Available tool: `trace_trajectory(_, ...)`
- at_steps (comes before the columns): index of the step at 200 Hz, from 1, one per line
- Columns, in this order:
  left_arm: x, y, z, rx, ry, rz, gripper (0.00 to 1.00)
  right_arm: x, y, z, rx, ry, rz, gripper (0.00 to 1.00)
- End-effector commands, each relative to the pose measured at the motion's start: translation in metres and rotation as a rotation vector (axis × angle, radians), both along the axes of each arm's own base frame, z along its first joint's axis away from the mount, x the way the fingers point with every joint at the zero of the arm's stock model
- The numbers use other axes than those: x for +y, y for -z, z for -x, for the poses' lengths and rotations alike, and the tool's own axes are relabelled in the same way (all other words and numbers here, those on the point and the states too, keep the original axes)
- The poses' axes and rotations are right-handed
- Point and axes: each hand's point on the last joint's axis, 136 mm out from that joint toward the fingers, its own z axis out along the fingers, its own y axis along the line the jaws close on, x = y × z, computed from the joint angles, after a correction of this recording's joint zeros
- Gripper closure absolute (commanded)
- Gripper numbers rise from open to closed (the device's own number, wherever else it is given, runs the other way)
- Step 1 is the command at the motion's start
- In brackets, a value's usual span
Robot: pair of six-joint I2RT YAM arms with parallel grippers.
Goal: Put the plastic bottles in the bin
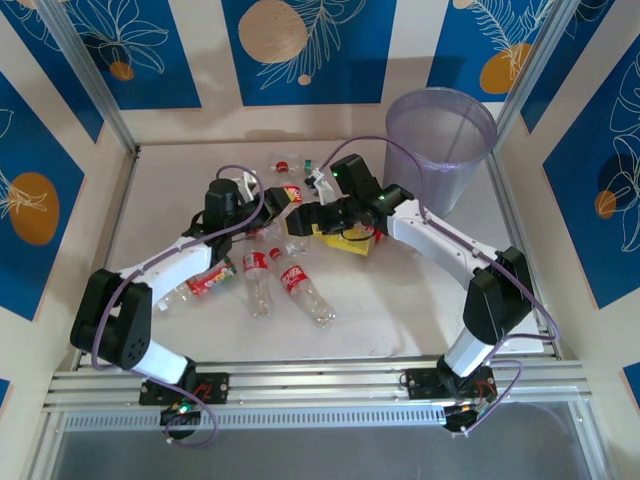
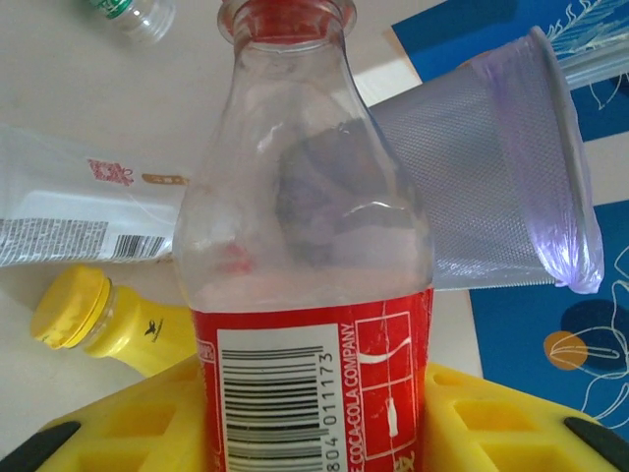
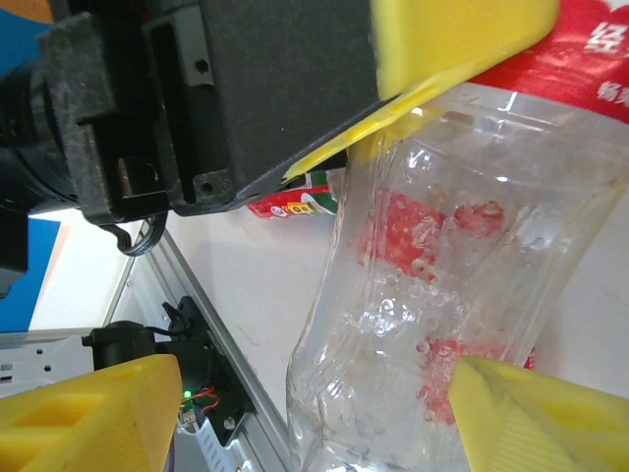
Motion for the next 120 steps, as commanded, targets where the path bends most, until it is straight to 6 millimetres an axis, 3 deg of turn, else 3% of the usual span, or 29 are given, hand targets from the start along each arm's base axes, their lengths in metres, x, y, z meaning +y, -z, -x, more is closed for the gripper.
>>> trace_trajectory(1,-0.008,-0.041,0.002,-0.083,0.025,0.130,0.59,0.009,0.000,0.001,0.035,-0.022,-0.018,0.28)
trace_trajectory(46,-0.009,-0.050,0.007,-0.100,0.031,0.149,0.60,-0.004,0.018,-0.017,0.050,0.035,0.034,0.28)
trace_trajectory(96,-0.009,-0.044,0.007,-0.099,0.029,0.113,0.60,-0.007,0.014,-0.023,0.021,0.047,0.048,0.24)
trace_trajectory(120,-0.011,-0.044,0.006,-0.101,0.031,0.121,0.60,0.001,0.012,-0.020,0.034,0.024,0.018,0.24)
